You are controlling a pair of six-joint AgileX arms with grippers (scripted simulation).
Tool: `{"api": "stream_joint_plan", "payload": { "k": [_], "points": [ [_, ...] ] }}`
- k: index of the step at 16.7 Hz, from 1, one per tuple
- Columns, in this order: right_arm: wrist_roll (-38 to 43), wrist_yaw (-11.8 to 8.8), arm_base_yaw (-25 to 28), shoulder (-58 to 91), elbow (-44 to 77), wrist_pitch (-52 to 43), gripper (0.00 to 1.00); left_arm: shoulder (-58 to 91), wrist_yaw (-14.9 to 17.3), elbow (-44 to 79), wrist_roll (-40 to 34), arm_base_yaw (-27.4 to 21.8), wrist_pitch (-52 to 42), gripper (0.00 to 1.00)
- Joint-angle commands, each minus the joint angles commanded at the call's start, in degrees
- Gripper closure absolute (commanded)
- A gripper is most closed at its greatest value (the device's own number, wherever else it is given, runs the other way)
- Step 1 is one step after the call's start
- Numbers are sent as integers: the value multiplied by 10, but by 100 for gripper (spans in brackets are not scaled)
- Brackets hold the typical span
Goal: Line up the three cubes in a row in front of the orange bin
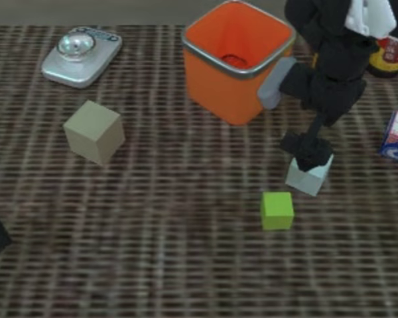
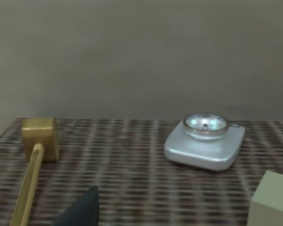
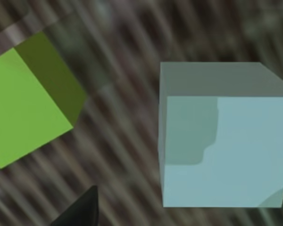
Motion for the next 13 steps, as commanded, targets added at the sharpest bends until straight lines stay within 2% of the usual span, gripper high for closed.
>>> {"api": "stream_joint_plan", "payload": {
  "k": [3, 10, 13],
  "points": [
    [-1, 0, -2, 4, -7, 9, 0, 0, 0, 0, 0, 0, 0, 0],
    [1, 0, 1, 48, -108, 159, 0, 0, 0, 0, 0, 0, 0, 0],
    [2, 1, 1, 55, -122, 176, 0, 0, 0, 0, 0, 0, 0, 0]
  ]
}}
